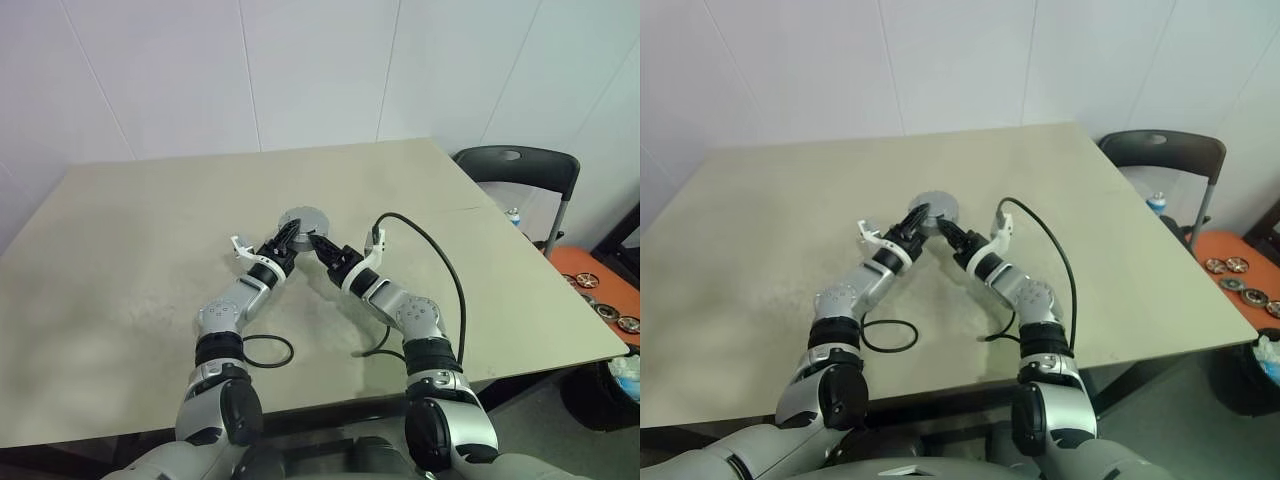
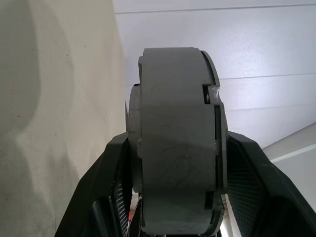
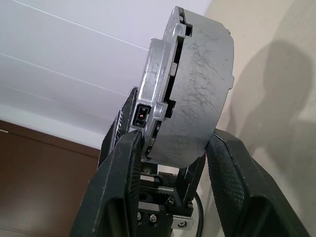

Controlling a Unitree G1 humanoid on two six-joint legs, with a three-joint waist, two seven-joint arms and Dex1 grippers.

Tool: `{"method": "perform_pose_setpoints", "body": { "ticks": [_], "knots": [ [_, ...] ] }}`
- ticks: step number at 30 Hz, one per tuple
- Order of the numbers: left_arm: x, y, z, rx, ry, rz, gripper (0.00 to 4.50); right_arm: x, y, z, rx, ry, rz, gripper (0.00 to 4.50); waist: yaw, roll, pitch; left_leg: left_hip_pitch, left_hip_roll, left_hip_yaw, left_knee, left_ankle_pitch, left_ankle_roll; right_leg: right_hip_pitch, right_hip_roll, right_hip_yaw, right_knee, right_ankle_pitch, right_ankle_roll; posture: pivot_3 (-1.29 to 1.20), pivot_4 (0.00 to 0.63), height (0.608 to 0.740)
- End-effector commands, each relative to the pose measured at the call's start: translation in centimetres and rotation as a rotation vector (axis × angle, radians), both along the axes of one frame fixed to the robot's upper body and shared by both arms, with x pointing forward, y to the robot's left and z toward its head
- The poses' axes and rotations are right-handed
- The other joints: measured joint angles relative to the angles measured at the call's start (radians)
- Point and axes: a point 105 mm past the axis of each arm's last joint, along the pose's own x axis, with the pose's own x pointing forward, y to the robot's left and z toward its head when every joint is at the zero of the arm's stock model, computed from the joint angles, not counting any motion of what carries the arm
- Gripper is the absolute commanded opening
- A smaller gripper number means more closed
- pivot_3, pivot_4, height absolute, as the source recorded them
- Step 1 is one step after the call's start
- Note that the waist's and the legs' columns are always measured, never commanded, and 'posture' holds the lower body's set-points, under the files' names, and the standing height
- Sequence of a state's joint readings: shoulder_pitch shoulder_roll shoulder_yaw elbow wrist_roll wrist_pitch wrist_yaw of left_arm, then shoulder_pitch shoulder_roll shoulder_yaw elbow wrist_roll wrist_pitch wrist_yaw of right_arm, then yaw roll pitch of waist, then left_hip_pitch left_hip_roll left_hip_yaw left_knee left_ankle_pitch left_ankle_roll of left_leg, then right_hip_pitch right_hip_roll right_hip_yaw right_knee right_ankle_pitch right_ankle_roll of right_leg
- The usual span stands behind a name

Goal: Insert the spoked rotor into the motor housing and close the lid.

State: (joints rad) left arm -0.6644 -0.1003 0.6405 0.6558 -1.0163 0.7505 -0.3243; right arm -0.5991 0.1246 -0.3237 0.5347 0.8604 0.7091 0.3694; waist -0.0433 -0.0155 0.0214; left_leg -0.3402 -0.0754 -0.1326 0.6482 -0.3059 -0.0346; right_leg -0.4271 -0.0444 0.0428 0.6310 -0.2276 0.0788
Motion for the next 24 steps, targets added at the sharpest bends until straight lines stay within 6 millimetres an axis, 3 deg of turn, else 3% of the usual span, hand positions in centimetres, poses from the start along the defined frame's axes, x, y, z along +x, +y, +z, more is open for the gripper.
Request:
{"method": "perform_pose_setpoints", "body": {
  "ticks": [1,24],
  "knots": [
    [0.3,-0.7,3.2,-0.023,-0.116,-0.033,2.33,0.6,0.9,1.9,0.008,-0.057,-0.001,1.61,0.000,0.000,0.000,0.000,0.000,0.000,0.000,0.000,0.000,0.000,0.000,0.000,0.000,0.000,0.000,0.00,0.000,0.740],
    [0.8,-0.3,2.9,-0.009,-0.112,0.006,2.33,0.0,1.4,2.9,0.021,-0.122,0.040,1.61,0.000,0.000,0.000,0.000,0.000,0.000,0.000,0.000,0.000,0.000,0.000,0.000,0.000,0.000,0.000,0.00,0.000,0.740]
  ]
}}
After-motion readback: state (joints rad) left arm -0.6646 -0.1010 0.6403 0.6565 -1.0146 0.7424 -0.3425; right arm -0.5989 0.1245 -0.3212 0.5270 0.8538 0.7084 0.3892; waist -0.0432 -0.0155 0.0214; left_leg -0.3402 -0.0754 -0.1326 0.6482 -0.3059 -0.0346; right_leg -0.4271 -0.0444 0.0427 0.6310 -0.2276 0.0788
